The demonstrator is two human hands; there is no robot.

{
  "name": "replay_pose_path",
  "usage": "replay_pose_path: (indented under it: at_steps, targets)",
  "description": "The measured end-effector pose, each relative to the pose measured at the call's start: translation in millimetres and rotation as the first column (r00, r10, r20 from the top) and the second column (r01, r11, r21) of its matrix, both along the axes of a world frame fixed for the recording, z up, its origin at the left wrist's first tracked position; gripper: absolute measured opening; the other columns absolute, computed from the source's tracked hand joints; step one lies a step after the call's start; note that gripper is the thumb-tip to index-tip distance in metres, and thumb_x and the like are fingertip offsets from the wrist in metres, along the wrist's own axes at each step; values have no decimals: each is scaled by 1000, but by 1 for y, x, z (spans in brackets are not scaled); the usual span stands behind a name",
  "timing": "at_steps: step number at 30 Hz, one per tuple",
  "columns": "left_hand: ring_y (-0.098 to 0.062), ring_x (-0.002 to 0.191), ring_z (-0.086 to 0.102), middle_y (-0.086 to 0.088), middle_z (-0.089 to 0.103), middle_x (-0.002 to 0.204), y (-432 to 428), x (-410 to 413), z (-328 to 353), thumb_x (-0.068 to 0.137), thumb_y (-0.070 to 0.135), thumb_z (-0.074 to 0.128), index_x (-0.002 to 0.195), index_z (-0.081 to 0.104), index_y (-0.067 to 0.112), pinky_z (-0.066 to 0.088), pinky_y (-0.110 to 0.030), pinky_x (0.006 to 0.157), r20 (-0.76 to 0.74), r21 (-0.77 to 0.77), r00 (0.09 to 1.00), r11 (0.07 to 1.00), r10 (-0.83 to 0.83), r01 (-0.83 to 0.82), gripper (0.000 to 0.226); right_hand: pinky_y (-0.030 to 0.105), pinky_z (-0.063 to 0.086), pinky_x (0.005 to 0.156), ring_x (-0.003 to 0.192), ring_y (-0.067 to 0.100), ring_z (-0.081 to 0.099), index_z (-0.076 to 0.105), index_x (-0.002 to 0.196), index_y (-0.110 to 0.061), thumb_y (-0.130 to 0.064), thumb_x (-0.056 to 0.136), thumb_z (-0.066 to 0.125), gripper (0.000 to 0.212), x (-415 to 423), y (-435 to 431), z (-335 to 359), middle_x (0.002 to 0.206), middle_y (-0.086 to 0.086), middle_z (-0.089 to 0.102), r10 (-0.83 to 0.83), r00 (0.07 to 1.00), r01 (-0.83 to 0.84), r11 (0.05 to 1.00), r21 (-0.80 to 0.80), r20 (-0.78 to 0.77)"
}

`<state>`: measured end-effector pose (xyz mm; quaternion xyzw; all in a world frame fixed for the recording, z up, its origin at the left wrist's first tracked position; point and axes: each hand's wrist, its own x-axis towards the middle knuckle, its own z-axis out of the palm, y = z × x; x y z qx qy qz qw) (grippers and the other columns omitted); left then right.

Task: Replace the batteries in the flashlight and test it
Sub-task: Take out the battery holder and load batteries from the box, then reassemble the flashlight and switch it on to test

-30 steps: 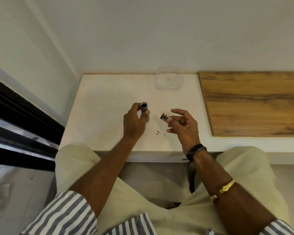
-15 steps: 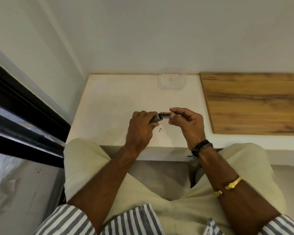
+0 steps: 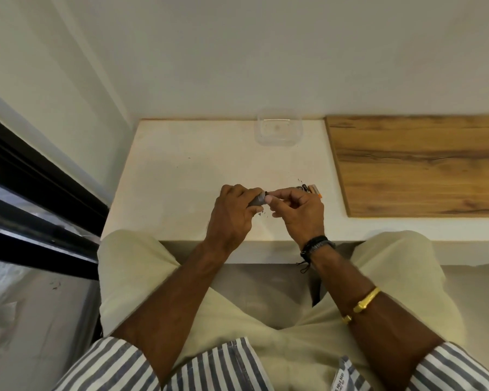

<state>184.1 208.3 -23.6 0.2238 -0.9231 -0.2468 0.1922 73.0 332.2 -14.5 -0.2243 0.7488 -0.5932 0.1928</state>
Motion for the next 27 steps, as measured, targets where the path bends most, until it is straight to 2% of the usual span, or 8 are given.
replay_pose_path:
  at_steps: [5,8,11,14,19,23,27]
  targets:
    - [-27,103,53,-8,67,108,0,-2,-1,96,22,64,124,63,14,54,-42,80,23,26,1000,1000,14,-15,29,28,63,59,66,11,72,80,99,-13,-27,89,77,18,3,-2,-7,85,-1,77,10,999,-8,999,33,-43]
    - [-26,105,50,-6,64,108,0,-2,-3,95,21,64,126,61,16,53,-40,82,41,56,999,998,29,-32,31,24,59,55,63,9,71,78,93,-17,-28,89,77,12,-14,0,-12,81,-6,74,-104,994,106,993,60,-30]
    - [-23,104,46,-1,61,104,-2,-2,-5,96,21,61,126,60,21,49,-38,80,41,87,999,996,25,-28,30,36,62,70,75,15,71,79,95,-20,-28,90,75,10,-43,7,-21,88,-4,76,-168,970,202,959,197,-176]
    - [-22,105,44,0,60,103,-3,-2,-6,97,22,59,126,60,22,47,-36,79,58,97,998,995,22,-27,29,39,59,82,87,17,67,76,111,-25,-29,91,72,21,-65,11,-31,101,0,71,-114,933,242,900,362,-342]
    - [-23,104,45,-1,61,101,-4,-2,-12,97,22,59,126,61,22,45,-35,79,67,117,998,993,18,-25,29,37,55,80,98,27,66,64,133,-31,-30,95,65,37,-78,3,-45,118,8,60,89,913,177,791,586,-397]
    - [-21,103,43,2,59,99,-4,-4,-15,98,21,59,125,61,23,44,-32,78,75,122,997,992,2,-12,28,37,54,77,95,32,66,68,125,-26,-25,97,63,29,-79,0,-49,119,10,57,124,912,167,758,631,-391]
    - [-19,102,42,2,58,99,-3,-5,-17,98,20,59,126,61,22,43,-31,79,80,121,997,993,-6,-4,29,30,48,71,92,27,65,70,118,-20,-26,94,66,24,-76,0,-45,119,7,57,124,896,170,791,588,-427]
